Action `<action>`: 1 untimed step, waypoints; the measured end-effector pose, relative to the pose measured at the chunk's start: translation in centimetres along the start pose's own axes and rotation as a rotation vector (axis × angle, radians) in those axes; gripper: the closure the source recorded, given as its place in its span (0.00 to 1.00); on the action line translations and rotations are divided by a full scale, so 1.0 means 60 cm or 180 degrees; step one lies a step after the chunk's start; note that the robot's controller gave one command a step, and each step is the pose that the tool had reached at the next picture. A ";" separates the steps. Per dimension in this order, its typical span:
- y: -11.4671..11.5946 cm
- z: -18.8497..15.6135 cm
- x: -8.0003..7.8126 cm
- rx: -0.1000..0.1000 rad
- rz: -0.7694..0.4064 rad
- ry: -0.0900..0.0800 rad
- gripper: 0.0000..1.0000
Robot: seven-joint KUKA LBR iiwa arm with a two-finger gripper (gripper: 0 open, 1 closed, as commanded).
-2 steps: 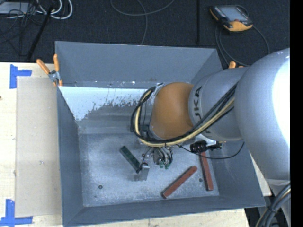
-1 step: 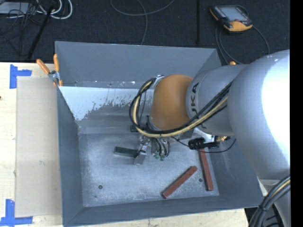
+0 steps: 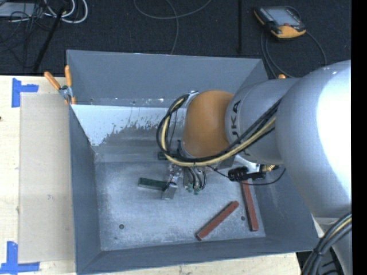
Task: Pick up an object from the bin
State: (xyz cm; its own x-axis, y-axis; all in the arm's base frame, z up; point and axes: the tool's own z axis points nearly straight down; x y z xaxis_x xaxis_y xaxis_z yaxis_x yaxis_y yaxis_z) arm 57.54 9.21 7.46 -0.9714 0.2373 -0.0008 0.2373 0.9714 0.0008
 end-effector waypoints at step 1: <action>0.015 -0.167 0.049 0.0003 0.0095 0.0004 1.00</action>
Offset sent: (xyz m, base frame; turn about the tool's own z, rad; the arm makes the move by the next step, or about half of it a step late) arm 0.0000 0.0000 0.0000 0.0000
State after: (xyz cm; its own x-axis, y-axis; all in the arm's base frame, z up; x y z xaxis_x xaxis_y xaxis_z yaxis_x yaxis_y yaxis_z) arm 54.87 10.79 17.51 -0.9639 0.2663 0.0004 0.2663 0.9639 0.0000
